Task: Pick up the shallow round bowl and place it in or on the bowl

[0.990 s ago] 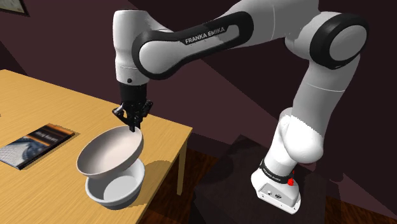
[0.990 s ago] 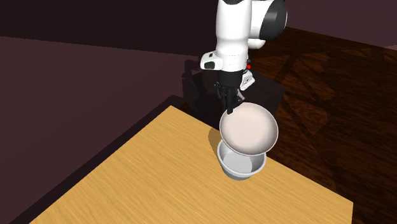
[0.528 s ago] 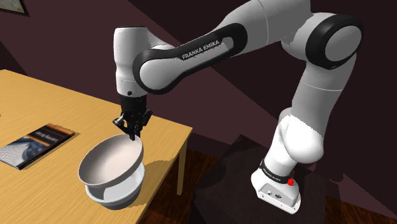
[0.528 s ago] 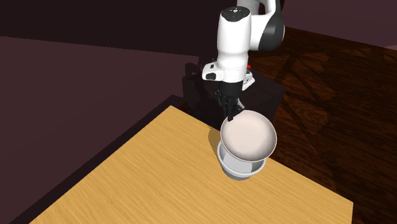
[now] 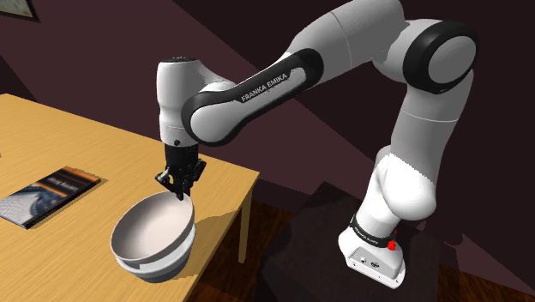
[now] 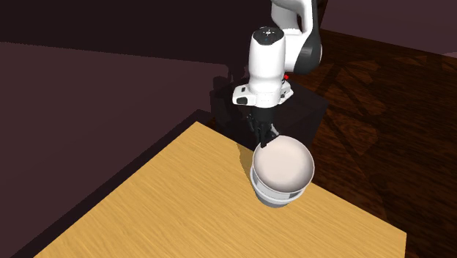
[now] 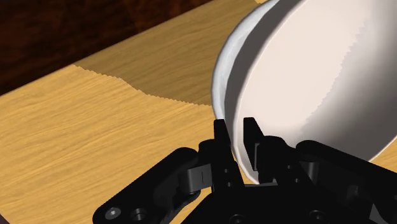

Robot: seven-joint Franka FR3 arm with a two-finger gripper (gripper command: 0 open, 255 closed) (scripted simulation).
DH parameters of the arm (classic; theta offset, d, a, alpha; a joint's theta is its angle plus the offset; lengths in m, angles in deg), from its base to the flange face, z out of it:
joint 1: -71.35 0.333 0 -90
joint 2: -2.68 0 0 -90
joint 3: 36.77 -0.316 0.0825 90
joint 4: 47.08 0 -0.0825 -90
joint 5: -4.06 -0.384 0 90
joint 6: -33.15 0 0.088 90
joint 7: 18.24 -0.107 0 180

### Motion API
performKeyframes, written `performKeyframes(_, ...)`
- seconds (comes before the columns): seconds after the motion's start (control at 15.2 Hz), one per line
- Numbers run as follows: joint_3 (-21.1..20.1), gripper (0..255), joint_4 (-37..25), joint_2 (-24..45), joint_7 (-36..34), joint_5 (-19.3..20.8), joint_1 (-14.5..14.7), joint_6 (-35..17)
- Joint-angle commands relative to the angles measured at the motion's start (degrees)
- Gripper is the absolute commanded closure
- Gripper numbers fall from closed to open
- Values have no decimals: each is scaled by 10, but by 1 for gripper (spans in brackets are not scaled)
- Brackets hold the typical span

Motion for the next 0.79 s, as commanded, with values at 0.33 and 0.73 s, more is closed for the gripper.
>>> performKeyframes(0.33, 1, 255, 20, 18, -1, 5, 2, -37)
performKeyframes(0.73, 1, 255, 20, 18, -1, 5, 2, -37)
